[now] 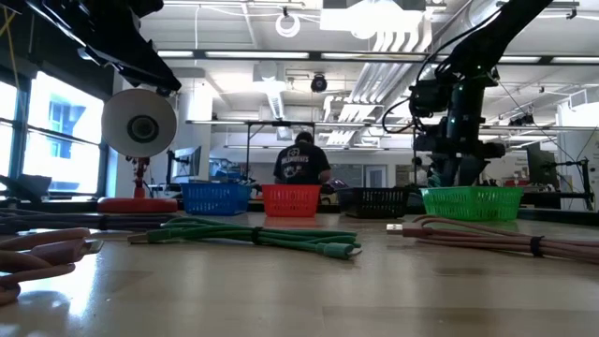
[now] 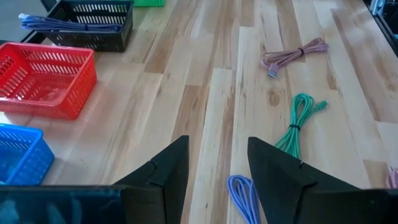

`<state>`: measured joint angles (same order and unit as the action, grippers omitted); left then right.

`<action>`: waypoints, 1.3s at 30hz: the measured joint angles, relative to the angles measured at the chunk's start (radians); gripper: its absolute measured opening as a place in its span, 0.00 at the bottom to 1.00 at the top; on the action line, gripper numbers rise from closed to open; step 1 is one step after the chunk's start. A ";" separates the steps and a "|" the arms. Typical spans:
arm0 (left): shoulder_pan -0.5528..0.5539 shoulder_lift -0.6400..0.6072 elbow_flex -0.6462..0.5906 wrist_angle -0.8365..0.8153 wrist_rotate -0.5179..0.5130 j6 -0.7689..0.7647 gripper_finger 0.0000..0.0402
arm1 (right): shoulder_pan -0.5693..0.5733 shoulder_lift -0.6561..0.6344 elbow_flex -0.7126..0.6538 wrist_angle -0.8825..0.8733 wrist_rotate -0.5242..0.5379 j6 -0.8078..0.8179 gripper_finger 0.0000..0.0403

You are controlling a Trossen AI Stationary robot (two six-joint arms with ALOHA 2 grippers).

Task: Pick & Place USB Port
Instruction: Put the right pink charger cable into the red bin

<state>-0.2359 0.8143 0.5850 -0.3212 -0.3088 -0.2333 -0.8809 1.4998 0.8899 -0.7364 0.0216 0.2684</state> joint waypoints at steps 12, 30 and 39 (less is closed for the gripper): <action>0.000 0.000 0.000 -0.019 0.000 0.000 0.40 | 0.000 -0.089 0.092 -0.124 -0.041 0.019 0.52; 0.000 0.009 0.000 -0.026 0.003 -0.007 0.40 | 0.071 -0.474 0.111 -0.091 -0.262 -0.021 0.52; 0.000 0.037 0.002 -0.028 0.003 -0.007 0.40 | 0.382 -0.585 0.057 0.201 -0.438 -0.210 0.52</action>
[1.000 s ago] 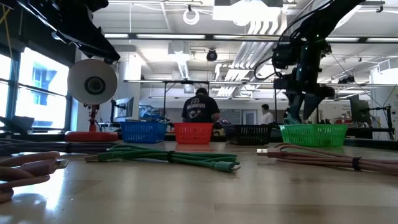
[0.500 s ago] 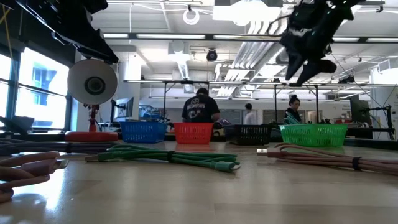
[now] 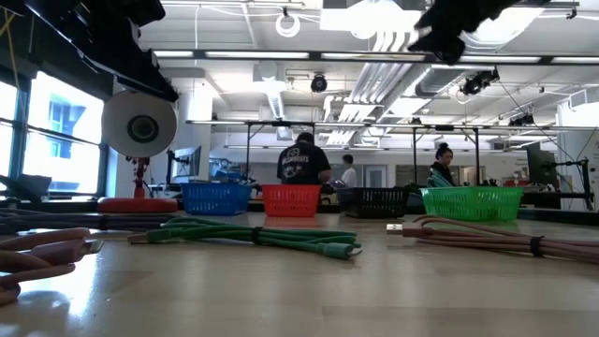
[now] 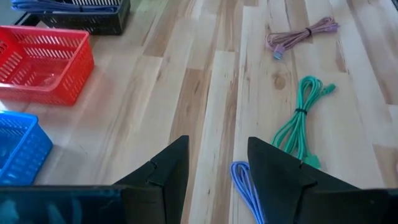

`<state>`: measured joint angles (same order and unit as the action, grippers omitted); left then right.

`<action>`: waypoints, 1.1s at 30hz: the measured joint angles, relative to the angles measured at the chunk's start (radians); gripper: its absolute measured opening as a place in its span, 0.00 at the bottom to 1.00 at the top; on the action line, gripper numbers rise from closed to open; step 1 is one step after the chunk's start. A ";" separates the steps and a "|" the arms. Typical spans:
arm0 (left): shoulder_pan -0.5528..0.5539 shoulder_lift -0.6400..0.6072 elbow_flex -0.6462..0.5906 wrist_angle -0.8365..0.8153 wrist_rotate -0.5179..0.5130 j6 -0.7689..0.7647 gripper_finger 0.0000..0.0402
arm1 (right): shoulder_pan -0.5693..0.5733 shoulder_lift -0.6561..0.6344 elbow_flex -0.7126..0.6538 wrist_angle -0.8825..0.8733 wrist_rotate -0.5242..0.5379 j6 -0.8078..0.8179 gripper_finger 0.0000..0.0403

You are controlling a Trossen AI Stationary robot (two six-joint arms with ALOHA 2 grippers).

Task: Pick & Place USB Port
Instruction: Put the right pink charger cable into the red bin

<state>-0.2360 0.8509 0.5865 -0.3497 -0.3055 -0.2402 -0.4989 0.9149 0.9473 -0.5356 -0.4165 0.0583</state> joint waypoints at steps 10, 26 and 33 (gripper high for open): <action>0.000 0.006 0.000 0.004 -0.001 0.008 0.40 | 0.376 -0.020 -0.199 0.578 0.010 -0.080 0.52; 0.000 0.006 0.000 0.011 -0.020 0.008 0.40 | 0.682 -0.006 -0.478 0.916 0.251 -0.180 0.52; 0.000 0.006 0.000 0.012 -0.020 0.001 0.40 | 0.715 0.038 -0.578 1.106 0.288 -0.131 0.52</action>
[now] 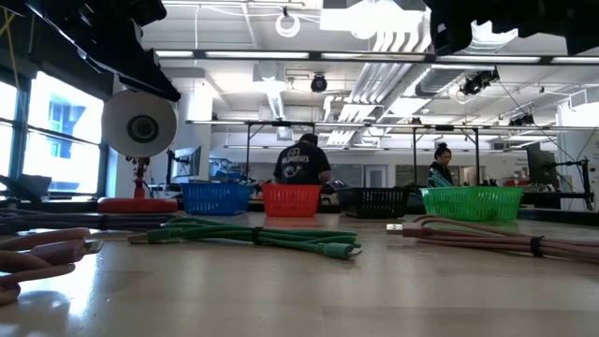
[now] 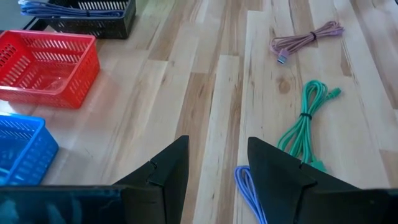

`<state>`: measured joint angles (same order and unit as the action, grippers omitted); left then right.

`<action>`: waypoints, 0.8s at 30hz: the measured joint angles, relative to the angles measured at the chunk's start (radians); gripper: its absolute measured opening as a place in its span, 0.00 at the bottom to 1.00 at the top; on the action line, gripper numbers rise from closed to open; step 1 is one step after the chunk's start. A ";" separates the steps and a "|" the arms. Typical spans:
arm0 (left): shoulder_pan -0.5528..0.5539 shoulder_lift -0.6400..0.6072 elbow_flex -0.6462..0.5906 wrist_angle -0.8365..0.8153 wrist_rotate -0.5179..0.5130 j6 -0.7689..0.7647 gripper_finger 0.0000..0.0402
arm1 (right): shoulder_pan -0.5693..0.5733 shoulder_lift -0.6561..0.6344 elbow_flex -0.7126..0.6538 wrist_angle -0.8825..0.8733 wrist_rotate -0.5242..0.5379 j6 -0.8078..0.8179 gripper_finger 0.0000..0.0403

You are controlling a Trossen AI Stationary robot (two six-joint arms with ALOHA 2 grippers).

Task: Pick & Place USB Port
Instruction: Put the right pink charger cable into the red bin

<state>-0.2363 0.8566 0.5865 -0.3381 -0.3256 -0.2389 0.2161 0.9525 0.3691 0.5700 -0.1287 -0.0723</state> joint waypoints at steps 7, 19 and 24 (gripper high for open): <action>0.000 0.000 -0.001 0.000 0.000 0.005 0.40 | -0.001 0.025 0.001 0.085 0.021 0.001 0.52; 0.000 0.000 -0.001 0.002 -0.001 -0.039 0.40 | -0.001 0.025 0.001 0.065 0.051 -0.021 0.52; 0.000 0.000 -0.001 0.010 -0.001 -0.061 0.40 | -0.001 0.025 0.002 0.040 0.049 0.007 0.52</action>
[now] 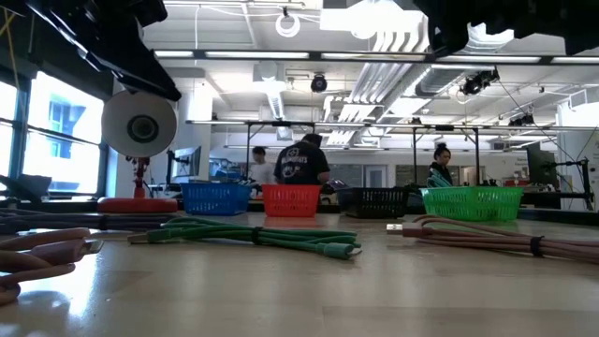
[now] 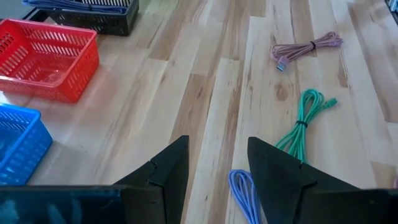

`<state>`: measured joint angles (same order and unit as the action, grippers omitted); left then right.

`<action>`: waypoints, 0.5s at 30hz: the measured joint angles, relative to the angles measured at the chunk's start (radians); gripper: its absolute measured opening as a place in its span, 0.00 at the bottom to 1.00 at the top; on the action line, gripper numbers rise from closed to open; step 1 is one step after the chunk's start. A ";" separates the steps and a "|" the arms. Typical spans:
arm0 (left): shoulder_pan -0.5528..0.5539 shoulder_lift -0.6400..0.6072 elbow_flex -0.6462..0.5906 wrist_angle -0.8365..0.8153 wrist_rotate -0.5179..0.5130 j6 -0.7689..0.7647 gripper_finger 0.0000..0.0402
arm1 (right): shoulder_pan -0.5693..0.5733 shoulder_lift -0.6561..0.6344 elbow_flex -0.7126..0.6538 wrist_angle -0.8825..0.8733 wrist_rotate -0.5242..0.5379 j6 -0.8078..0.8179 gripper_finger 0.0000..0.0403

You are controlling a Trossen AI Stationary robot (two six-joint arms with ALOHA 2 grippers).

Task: Pick & Place USB Port
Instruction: Put the right pink charger cable into the red bin

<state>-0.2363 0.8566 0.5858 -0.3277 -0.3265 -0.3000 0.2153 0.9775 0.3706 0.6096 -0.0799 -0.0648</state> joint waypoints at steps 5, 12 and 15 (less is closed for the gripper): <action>0.000 0.000 0.000 0.001 0.001 -0.020 0.40 | 0.000 0.000 0.000 0.000 0.022 -0.029 0.52; 0.000 0.000 0.000 -0.011 0.002 -0.020 0.40 | -0.001 0.000 0.000 0.000 0.087 -0.072 0.52; 0.000 0.000 0.000 -0.011 0.002 -0.020 0.40 | -0.001 0.000 0.000 0.000 0.108 -0.073 0.52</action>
<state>-0.2363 0.8566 0.5854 -0.3383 -0.3246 -0.3199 0.2142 0.9775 0.3707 0.6094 0.0283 -0.1375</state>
